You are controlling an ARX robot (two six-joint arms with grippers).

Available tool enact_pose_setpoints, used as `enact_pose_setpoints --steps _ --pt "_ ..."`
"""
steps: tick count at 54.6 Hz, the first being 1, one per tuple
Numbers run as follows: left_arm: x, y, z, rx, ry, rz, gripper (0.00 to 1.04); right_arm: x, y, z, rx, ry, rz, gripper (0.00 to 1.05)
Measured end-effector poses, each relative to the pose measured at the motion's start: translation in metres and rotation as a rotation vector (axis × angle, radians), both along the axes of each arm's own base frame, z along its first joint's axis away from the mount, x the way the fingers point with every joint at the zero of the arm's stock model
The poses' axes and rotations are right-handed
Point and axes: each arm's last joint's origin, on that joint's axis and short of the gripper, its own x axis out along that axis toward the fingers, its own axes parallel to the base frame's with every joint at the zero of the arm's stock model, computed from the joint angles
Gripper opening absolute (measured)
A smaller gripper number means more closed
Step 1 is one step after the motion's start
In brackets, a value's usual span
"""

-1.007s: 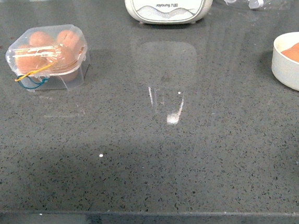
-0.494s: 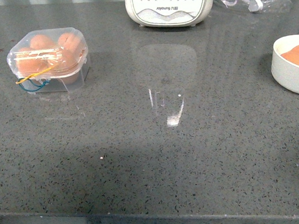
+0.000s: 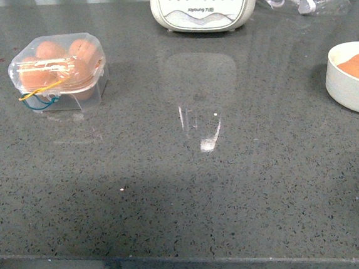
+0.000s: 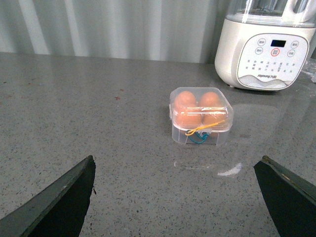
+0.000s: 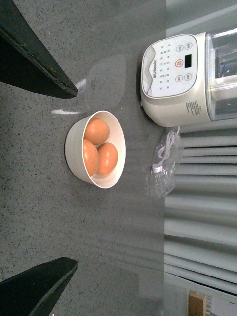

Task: Put egg into box

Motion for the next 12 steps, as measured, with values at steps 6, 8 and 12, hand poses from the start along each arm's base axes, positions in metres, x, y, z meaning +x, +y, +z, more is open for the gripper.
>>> enact_pose_setpoints --steps 6,8,12 --pt "0.0000 0.0000 0.0000 0.000 0.000 0.000 0.98 0.0000 0.0000 0.0000 0.000 0.000 0.000 0.97" --pt "0.0000 0.0000 0.0000 0.000 0.000 0.000 0.98 0.0000 0.0000 0.0000 0.000 0.000 0.000 0.97" --pt "0.0000 0.0000 0.0000 0.000 0.000 0.000 0.98 0.0000 0.0000 0.0000 0.000 0.000 0.000 0.97"
